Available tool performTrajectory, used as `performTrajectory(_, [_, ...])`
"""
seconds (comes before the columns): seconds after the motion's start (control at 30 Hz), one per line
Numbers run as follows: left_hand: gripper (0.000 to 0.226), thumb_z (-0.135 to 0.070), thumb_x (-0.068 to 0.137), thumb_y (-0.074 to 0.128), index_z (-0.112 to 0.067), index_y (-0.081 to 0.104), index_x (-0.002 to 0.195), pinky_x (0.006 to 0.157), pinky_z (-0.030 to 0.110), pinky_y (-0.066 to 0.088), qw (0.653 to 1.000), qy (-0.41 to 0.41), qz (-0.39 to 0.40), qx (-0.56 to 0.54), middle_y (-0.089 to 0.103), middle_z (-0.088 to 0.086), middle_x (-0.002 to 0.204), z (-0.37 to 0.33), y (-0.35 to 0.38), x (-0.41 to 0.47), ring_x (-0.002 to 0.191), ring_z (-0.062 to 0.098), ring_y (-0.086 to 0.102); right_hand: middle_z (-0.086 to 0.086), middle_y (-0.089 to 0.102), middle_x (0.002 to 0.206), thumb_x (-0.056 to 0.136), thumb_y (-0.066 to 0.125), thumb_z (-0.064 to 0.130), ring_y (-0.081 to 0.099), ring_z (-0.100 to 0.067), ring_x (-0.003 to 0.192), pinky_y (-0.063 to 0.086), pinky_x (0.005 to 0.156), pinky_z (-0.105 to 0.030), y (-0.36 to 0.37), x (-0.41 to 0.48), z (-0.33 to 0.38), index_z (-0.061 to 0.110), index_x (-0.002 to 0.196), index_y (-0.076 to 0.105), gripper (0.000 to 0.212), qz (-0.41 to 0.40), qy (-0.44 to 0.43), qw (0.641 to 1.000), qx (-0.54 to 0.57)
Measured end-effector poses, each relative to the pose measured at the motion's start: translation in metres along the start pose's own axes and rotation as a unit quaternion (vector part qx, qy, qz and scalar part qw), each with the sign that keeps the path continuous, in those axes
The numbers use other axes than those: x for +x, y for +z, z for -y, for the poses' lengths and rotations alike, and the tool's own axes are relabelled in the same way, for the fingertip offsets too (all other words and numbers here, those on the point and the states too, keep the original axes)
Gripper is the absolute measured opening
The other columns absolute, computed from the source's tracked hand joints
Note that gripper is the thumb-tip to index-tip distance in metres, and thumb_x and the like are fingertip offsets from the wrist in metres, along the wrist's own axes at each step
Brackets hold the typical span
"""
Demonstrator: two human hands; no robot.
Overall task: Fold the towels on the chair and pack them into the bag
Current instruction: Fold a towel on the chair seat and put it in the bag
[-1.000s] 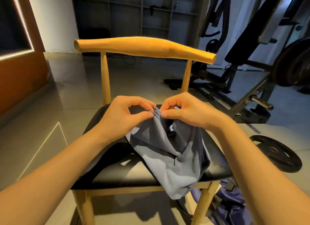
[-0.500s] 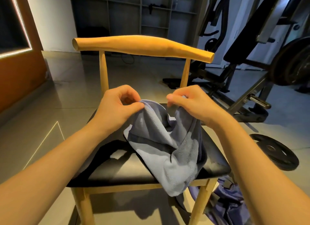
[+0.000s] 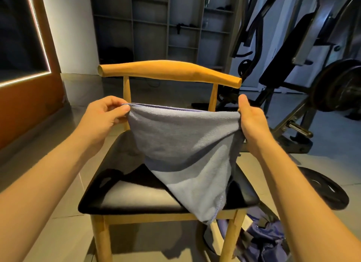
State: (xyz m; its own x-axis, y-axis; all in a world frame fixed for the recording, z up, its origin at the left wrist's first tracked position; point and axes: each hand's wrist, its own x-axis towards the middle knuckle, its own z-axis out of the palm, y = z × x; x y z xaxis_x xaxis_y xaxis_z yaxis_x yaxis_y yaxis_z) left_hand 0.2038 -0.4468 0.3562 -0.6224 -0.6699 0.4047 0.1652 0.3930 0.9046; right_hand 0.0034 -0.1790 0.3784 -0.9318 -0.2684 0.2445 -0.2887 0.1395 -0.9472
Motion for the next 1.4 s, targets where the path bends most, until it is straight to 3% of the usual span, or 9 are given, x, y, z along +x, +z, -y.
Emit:
performTrajectory(0.17, [0.009, -0.012, 0.101, 0.062, -0.017, 0.069, 0.098, 0.087, 0.032, 0.057, 0.998, -0.008, -0.046, -0.029, 0.071, 0.003, 0.094, -0.033, -0.006, 0.003, 0.094, 0.019, 0.067, 0.002, 0.066, 0.081, 0.102, 0.049, 0.053, 0.063, -0.018, 0.083, 0.047, 0.07, -0.032, -0.01, -0.017, 0.015, 0.02, 0.089, 0.061, 0.038, 0.127, 0.036, 0.987, 0.089])
performTrajectory(0.3, [0.009, -0.015, 0.1, 0.063, -0.017, 0.072, 0.098, 0.087, 0.035, 0.054, 0.997, -0.026, -0.039, -0.065, 0.069, -0.006, 0.073, -0.053, -0.019, 0.009, 0.075, 0.012, 0.062, 0.001, 0.062, 0.079, 0.106, 0.05, 0.027, 0.059, -0.013, 0.074, 0.048, 0.068, -0.028, -0.03, -0.03, 0.03, 0.013, 0.089, 0.057, 0.023, 0.252, -0.037, 0.963, 0.094])
performTrajectory(0.43, [0.008, -0.015, 0.101, 0.063, -0.016, 0.071, 0.102, 0.07, 0.021, 0.056, 0.994, -0.023, -0.038, -0.097, 0.07, -0.005, 0.077, -0.075, -0.028, 0.007, 0.069, 0.005, 0.065, 0.008, 0.063, 0.079, 0.106, 0.052, 0.028, 0.061, -0.002, 0.073, 0.05, 0.064, -0.019, -0.04, -0.044, 0.045, 0.015, 0.093, 0.063, 0.021, 0.226, -0.106, 0.966, 0.071])
performTrajectory(0.6, [0.008, -0.01, 0.098, 0.065, -0.016, 0.069, 0.096, 0.06, 0.016, 0.057, 0.992, -0.035, -0.039, -0.116, 0.074, -0.008, 0.071, -0.099, -0.039, 0.01, 0.068, 0.004, 0.069, -0.008, 0.07, 0.096, 0.098, 0.066, 0.023, 0.065, -0.018, 0.09, 0.051, 0.079, -0.031, -0.057, -0.052, 0.064, 0.011, 0.103, 0.073, 0.015, 0.142, -0.166, 0.972, 0.084])
performTrajectory(0.77, [0.014, -0.009, 0.097, 0.066, -0.019, 0.068, 0.088, 0.051, 0.014, 0.052, 0.992, -0.045, -0.03, -0.113, 0.071, -0.012, 0.061, -0.107, -0.047, 0.013, 0.054, -0.002, 0.066, -0.007, 0.075, 0.099, 0.095, 0.069, 0.016, 0.07, -0.017, 0.096, 0.052, 0.085, -0.035, -0.07, -0.06, 0.071, 0.008, 0.106, 0.074, 0.015, 0.17, -0.138, 0.975, 0.044])
performTrajectory(0.87, [0.012, -0.011, 0.096, 0.067, -0.02, 0.07, 0.089, 0.055, 0.016, 0.053, 0.993, -0.052, -0.027, -0.104, 0.073, -0.01, 0.065, -0.106, -0.051, 0.015, 0.06, 0.002, 0.068, -0.01, 0.074, 0.098, 0.092, 0.071, 0.011, 0.071, -0.021, 0.095, 0.055, 0.083, -0.037, -0.072, -0.061, 0.073, 0.008, 0.103, 0.071, 0.011, 0.18, -0.128, 0.975, 0.033])
performTrajectory(1.0, [0.008, -0.012, 0.098, 0.066, -0.017, 0.071, 0.093, 0.071, 0.026, 0.054, 0.995, -0.058, -0.016, -0.08, 0.074, -0.003, 0.081, -0.102, -0.052, 0.012, 0.081, 0.014, 0.069, -0.007, 0.076, 0.097, 0.093, 0.071, 0.01, 0.072, -0.025, 0.098, 0.061, 0.083, -0.041, -0.068, -0.057, 0.073, 0.009, 0.098, 0.069, 0.005, 0.181, -0.134, 0.974, -0.015])
performTrajectory(1.23, [0.004, -0.009, 0.095, 0.07, -0.013, 0.072, 0.095, 0.056, 0.017, 0.055, 0.997, -0.066, -0.026, -0.025, 0.073, -0.003, 0.081, -0.075, -0.049, 0.009, 0.079, 0.013, 0.068, -0.011, 0.075, 0.087, 0.09, 0.067, -0.003, 0.073, -0.027, 0.092, 0.059, 0.08, -0.032, -0.057, -0.054, 0.061, 0.003, 0.088, 0.069, 0.007, 0.215, -0.136, 0.965, -0.063])
performTrajectory(1.4, [0.003, -0.01, 0.092, 0.073, -0.012, 0.074, 0.092, 0.074, 0.029, 0.055, 0.993, -0.114, -0.03, -0.019, 0.073, 0.007, 0.094, -0.045, -0.048, 0.018, 0.086, 0.019, 0.069, -0.014, 0.075, 0.084, 0.086, 0.071, -0.005, 0.071, -0.031, 0.091, 0.062, 0.084, -0.04, -0.05, -0.05, 0.047, 0.003, 0.079, 0.074, 0.01, 0.215, -0.118, 0.962, -0.118])
